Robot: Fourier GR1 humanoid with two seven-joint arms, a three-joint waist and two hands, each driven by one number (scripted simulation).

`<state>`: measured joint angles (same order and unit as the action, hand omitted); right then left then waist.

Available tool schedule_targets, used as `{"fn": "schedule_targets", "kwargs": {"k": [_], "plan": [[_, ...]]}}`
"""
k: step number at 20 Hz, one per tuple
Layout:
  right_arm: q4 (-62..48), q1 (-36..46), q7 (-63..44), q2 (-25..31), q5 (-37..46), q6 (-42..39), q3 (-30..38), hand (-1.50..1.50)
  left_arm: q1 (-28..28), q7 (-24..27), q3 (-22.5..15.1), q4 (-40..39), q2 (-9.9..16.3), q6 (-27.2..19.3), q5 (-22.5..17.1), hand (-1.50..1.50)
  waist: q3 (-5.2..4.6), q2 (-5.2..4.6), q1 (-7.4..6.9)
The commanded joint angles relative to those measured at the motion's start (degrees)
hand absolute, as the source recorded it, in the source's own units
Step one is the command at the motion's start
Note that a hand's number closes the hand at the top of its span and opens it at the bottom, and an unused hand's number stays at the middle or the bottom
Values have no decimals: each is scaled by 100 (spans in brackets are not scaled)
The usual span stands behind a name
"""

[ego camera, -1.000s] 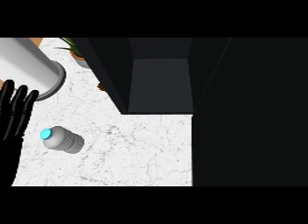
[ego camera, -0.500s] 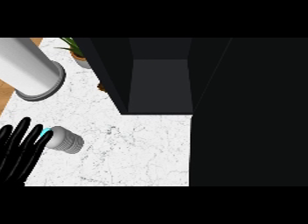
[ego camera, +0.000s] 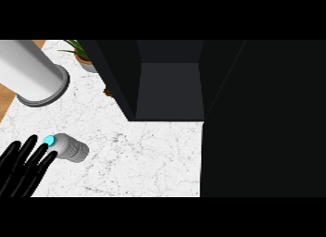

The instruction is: Pick up the bottled water, place it into the cabinet and close the cabinet

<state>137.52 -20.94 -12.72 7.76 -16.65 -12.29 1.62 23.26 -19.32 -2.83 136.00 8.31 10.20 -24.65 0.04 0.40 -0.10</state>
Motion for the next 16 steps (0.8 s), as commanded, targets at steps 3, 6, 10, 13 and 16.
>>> {"fn": "schedule_targets", "kwargs": {"k": [3,6,10,13,16], "plan": [[992,-442,-381,-63,-637,41,65,-150,738,-15,84,1252,83,211,-392,-150,-6,29,-40],[1013,-465,-384,-17,-863,-24,190,-150,864,-42,40,1361,-22,92,-393,-150,-1,39,-28],[1023,-584,-370,-11,-899,-113,152,-150,700,-200,155,1430,91,-27,-391,-150,5,33,45],[894,-474,-409,7,-1023,-79,287,-150,684,-230,418,1253,188,28,-695,-150,-1,12,13],[851,-711,-91,-177,-910,-148,251,-150,793,-62,595,1193,42,-104,-597,-150,0,24,13]]}}
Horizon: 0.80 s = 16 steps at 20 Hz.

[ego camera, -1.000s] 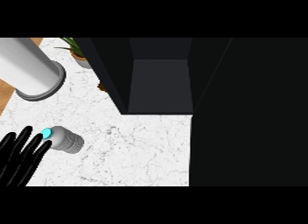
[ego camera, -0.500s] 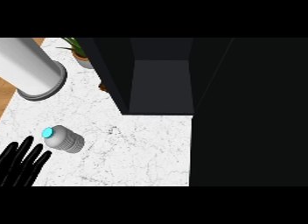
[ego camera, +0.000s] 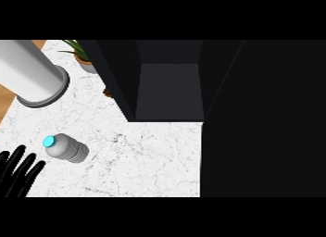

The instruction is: Pick up the bottled water, place it into the cabinet and close the cabinet

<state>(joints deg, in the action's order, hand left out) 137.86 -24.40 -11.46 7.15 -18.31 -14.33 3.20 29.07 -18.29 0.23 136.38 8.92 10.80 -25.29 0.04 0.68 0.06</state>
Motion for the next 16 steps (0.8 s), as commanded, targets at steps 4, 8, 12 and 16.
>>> {"fn": "schedule_targets", "kwargs": {"k": [4,8,12,16], "plan": [[1013,-427,-359,120,-974,-112,226,-150,140,-11,782,904,93,-145,-623,-150,-5,-4,-1],[1037,-512,-379,170,-1173,-133,476,-150,166,159,1026,629,62,-15,-724,-150,-7,-12,5],[1088,-888,-73,162,-1404,-466,627,-150,-88,406,1211,-281,80,141,-376,-150,-7,-26,108],[901,-804,-81,211,-1494,-435,842,-150,-298,516,1534,-922,231,367,-465,-150,-10,-50,89]]}}
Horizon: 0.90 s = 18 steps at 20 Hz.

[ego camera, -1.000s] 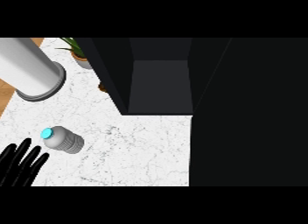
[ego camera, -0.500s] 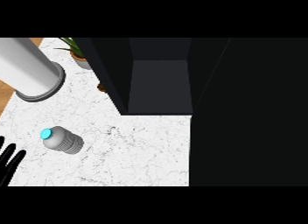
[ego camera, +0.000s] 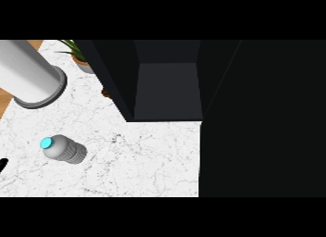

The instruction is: Pick up the bottled water, place it into the cabinet and close the cabinet

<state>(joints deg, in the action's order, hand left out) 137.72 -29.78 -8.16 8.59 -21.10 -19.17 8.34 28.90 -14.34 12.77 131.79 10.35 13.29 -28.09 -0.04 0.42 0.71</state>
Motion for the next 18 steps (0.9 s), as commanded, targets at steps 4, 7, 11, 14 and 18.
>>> {"fn": "schedule_targets", "kwargs": {"k": [4,7,11,14,18], "plan": [[1140,-558,-349,7,-1211,-97,194,-150,-638,558,249,-1318,73,287,333,-150,-8,-20,131],[986,-734,-89,-24,-1254,-306,295,-150,-708,786,446,-1630,209,545,326,-150,-3,-14,90],[1042,-715,-155,17,-1312,-257,289,-150,-988,1327,296,-2304,120,761,756,-150,-8,-26,77],[1004,-776,-26,-44,-1218,-335,195,-150,-1454,1353,530,-2771,365,730,801,-150,-4,-30,70],[1033,-525,-197,33,-1302,-150,168,-150,-1739,1794,308,-3556,167,641,1400,-150,-11,-46,69]]}}
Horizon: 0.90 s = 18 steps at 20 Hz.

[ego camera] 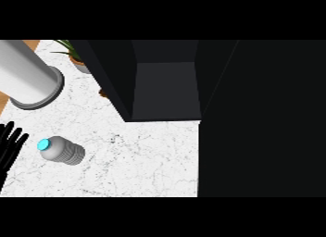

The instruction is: Pick up the bottled water, place it into the cabinet and close the cabinet

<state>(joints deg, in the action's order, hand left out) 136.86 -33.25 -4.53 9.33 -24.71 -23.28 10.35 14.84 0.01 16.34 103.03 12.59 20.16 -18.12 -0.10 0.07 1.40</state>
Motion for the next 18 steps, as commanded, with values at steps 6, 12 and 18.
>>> {"fn": "schedule_targets", "kwargs": {"k": [6,12,18], "plan": [[705,-182,-207,-71,-859,61,77,-150,-1262,438,115,-1779,133,-342,700,-150,3,-12,-3],[1085,-565,-243,54,-1192,-24,207,-150,-1235,1060,92,-2810,159,-53,921,-150,0,-3,-8],[888,-819,203,131,-1310,-325,385,-150,-1719,2073,78,-4178,12,-268,1397,-150,-9,-17,75]]}}
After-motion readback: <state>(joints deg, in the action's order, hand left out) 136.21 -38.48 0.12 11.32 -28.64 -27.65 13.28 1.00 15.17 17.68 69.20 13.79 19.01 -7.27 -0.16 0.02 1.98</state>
